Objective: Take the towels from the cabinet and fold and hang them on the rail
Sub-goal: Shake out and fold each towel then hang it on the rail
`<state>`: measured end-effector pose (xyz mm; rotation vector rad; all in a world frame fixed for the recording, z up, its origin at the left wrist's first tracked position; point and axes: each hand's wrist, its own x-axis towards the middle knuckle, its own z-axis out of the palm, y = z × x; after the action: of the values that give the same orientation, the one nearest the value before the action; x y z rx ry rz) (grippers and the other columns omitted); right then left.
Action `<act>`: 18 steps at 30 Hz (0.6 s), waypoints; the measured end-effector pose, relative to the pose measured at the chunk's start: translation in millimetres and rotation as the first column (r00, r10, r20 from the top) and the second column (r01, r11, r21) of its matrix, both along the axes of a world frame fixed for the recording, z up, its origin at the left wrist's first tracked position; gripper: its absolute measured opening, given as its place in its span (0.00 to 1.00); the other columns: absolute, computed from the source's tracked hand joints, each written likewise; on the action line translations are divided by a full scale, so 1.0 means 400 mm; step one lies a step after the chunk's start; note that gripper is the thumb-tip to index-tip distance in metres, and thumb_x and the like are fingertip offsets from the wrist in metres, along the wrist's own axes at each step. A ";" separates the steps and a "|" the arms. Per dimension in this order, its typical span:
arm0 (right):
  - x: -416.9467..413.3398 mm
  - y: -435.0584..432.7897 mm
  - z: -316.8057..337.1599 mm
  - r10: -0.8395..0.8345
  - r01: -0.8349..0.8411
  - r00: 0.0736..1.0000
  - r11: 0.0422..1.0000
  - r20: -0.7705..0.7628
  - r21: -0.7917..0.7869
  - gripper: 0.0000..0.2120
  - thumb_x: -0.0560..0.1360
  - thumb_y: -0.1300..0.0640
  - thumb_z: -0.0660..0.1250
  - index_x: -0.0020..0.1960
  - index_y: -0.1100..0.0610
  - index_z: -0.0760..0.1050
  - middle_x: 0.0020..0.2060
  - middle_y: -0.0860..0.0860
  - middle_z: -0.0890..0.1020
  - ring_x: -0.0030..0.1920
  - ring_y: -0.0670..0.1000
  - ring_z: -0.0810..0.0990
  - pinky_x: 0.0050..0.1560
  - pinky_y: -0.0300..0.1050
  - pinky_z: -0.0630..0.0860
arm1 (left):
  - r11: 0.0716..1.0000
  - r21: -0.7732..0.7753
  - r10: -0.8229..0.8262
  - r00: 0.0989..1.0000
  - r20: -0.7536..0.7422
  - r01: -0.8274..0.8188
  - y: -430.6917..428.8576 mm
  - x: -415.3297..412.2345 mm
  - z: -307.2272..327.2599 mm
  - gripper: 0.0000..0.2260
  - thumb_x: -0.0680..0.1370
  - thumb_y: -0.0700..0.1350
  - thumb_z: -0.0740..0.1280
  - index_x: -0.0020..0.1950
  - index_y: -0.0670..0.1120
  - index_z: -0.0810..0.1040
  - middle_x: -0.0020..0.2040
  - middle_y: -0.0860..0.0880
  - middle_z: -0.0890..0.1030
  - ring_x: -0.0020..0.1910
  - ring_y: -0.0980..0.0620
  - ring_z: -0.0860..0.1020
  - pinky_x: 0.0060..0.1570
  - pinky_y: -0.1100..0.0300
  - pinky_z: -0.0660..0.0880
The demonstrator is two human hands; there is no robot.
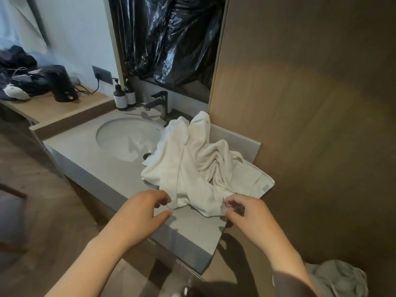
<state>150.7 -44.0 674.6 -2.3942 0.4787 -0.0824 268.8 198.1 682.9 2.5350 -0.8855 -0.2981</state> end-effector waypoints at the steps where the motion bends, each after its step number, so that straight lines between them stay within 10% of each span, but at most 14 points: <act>1: 0.034 -0.011 0.000 -0.005 0.005 1.000 1.000 0.005 0.014 0.13 0.77 0.52 0.68 0.61 0.48 0.79 0.52 0.41 0.80 0.53 0.38 0.77 0.53 0.33 0.72 | 1.000 0.004 0.011 1.000 0.003 -0.011 -0.003 0.032 0.005 0.14 0.77 0.55 0.67 0.61 0.55 0.76 0.57 0.59 0.79 0.53 0.63 0.76 0.55 0.66 0.74; 18: 0.325 -0.122 -0.054 -0.218 0.224 0.974 0.969 -0.061 0.104 0.14 0.75 0.51 0.71 0.60 0.49 0.79 0.52 0.44 0.83 0.53 0.43 0.80 0.58 0.44 0.77 | 0.996 -0.001 -0.089 0.995 -0.036 0.089 -0.173 0.417 -0.053 0.09 0.76 0.53 0.69 0.55 0.55 0.78 0.51 0.61 0.79 0.49 0.63 0.77 0.49 0.65 0.74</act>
<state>280.8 -92.8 653.2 -2.2315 0.7534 -0.0932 435.5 129.0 661.5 2.4869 -0.9856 -0.3708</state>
